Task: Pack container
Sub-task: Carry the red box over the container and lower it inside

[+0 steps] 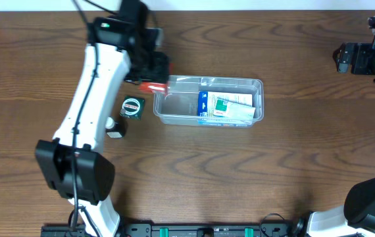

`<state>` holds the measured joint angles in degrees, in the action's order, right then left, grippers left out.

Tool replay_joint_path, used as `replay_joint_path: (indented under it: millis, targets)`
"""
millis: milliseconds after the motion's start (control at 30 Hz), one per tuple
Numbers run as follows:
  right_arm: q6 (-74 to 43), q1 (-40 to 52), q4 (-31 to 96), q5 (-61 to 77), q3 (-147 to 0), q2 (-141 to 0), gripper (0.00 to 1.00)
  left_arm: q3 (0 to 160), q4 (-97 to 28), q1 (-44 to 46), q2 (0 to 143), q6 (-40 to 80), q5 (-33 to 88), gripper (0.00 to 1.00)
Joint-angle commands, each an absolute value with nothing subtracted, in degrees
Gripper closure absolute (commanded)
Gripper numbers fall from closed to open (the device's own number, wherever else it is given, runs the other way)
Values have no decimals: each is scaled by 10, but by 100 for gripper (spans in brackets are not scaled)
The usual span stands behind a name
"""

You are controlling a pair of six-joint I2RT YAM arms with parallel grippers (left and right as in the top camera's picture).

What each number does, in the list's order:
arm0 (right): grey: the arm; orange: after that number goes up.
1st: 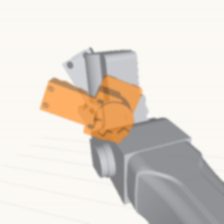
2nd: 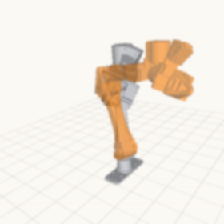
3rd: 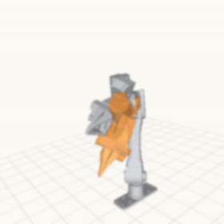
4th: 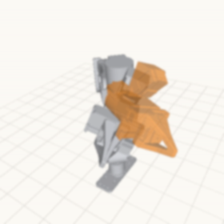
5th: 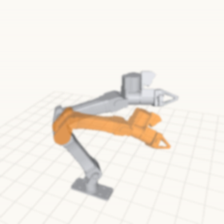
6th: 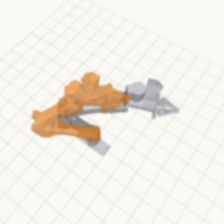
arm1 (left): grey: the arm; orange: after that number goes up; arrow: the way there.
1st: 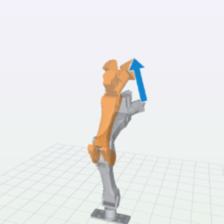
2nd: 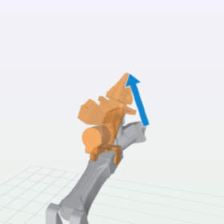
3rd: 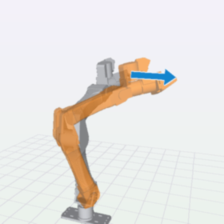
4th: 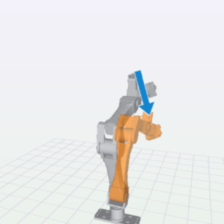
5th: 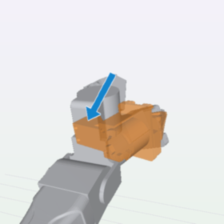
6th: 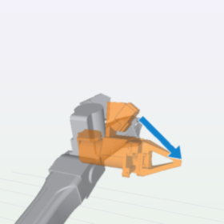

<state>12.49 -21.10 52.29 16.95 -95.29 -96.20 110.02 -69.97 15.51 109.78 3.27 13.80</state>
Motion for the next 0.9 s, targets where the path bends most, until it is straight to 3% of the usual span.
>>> replay_joint_path:
  millis: [0,367,867]
  targets:
    - [118,-214,523,173,-958,-961,1,1107,-686,189,1115,66,132,36]
    - [118,-214,524,173,-958,-961,1,1103,-681,255,1174,121,91,38]
    - [118,-214,523,173,-958,-961,1,1059,-664,268,1207,154,69,38]
